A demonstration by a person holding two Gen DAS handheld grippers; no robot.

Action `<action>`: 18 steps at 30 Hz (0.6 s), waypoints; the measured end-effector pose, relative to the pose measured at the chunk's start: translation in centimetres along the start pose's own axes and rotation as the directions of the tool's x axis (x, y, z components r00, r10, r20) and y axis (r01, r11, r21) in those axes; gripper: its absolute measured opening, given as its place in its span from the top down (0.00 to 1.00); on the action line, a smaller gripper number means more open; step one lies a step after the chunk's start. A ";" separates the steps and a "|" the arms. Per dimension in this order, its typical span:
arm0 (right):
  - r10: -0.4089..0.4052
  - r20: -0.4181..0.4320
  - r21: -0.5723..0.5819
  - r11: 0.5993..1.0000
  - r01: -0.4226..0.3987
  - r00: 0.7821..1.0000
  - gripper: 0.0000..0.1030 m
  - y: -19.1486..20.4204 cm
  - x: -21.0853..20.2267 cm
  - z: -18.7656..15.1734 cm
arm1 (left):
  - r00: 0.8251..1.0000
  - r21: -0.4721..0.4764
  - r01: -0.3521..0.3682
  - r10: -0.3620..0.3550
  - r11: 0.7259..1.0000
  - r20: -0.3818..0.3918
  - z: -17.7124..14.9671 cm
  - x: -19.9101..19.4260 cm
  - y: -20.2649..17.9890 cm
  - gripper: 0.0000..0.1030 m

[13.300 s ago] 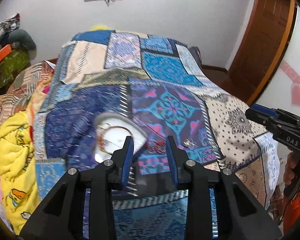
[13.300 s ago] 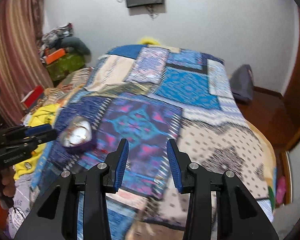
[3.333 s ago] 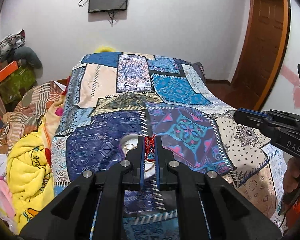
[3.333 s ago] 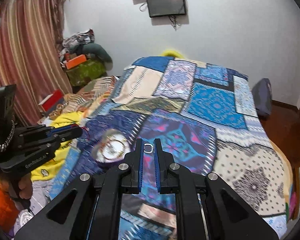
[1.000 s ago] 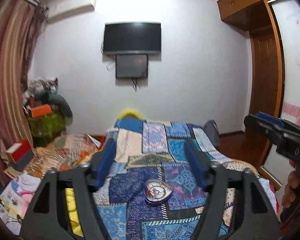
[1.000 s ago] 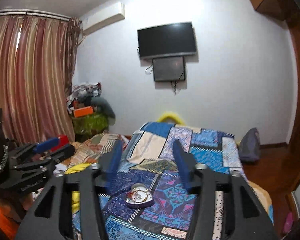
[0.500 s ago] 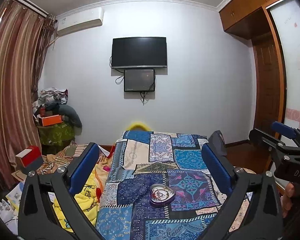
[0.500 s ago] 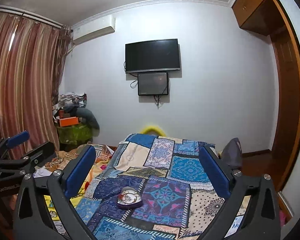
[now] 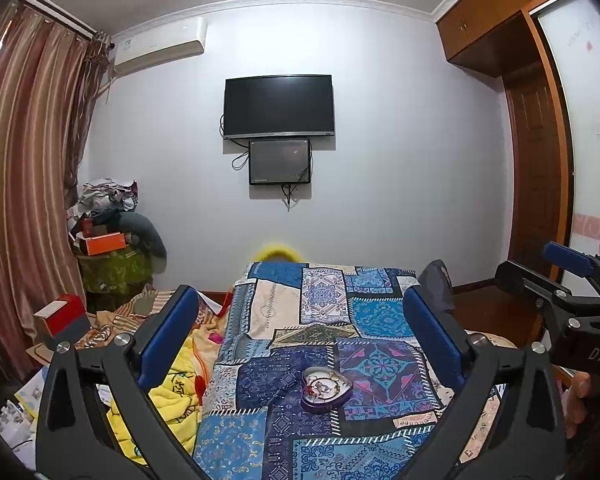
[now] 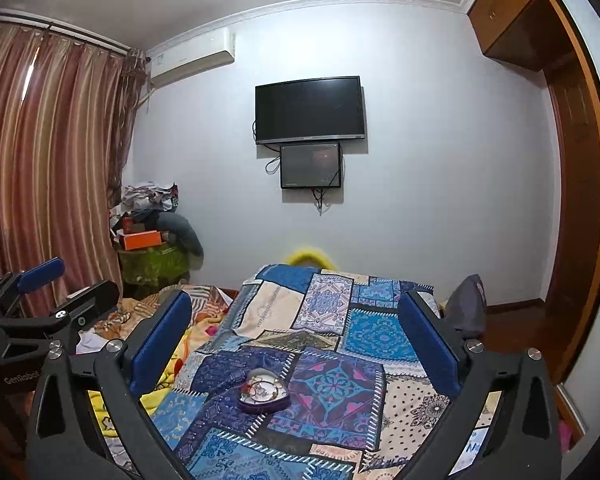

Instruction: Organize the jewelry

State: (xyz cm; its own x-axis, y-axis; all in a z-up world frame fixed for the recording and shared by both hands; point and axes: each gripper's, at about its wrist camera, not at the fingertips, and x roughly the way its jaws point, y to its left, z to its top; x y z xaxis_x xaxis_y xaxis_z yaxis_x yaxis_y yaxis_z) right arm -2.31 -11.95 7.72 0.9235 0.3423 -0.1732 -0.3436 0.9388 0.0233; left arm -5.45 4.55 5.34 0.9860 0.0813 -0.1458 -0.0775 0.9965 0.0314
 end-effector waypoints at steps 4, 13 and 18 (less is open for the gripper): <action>0.003 -0.004 0.003 1.000 -0.003 1.000 0.01 0.0 0.0 -0.1 | 1.000 0.003 -0.004 0.004 1.000 -0.005 -0.1 0.2 -0.1 0.00; 0.016 -0.011 0.010 1.000 -0.016 1.000 0.01 -0.1 0.0 0.1 | 1.000 0.001 -0.008 0.008 1.000 -0.006 -0.2 0.4 -0.2 0.00; 0.020 -0.013 0.014 1.000 -0.020 1.000 0.01 -0.2 0.0 0.0 | 1.000 -0.001 -0.009 0.009 1.000 -0.006 -0.2 0.5 -0.1 0.00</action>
State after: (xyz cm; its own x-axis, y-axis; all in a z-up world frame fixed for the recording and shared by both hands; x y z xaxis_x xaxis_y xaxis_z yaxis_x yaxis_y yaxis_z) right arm -2.27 -12.18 7.70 0.9142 0.3602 -0.1857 -0.3592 0.9324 0.0401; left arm -5.00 4.45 5.11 0.9843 0.0901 -0.1517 -0.0862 0.9958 0.0320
